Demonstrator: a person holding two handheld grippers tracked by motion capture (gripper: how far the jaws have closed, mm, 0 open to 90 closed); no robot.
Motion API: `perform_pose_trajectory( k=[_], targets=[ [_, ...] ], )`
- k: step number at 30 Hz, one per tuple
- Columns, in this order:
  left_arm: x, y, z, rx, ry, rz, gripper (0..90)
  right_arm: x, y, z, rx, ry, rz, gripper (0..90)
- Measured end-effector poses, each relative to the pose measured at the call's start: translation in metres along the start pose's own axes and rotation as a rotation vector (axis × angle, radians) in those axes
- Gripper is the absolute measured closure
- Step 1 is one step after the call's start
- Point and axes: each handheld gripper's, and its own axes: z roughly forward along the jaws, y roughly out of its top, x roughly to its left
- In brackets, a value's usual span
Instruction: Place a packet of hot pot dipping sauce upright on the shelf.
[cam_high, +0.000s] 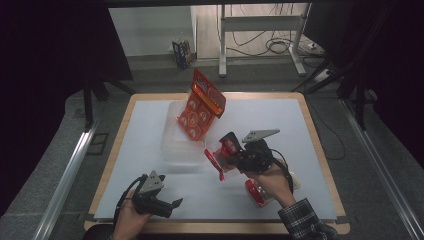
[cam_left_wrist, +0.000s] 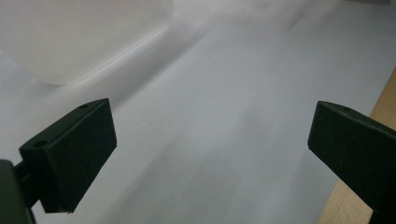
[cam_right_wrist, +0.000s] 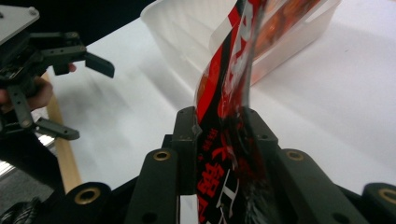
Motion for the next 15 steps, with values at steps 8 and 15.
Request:
perform_pose_trajectory(
  k=[8, 15],
  targets=[
    [0.0, -0.001, 0.001, 0.008, 0.005, 0.01, 0.6, -0.009, 0.013, 0.003, -0.03, -0.018, -0.012, 69.9],
    [0.0, -0.001, 0.001, 0.008, 0.001, 0.014, 0.6, -0.017, 0.026, 0.008, -0.066, -0.029, -0.018, 70.0]
  ],
)
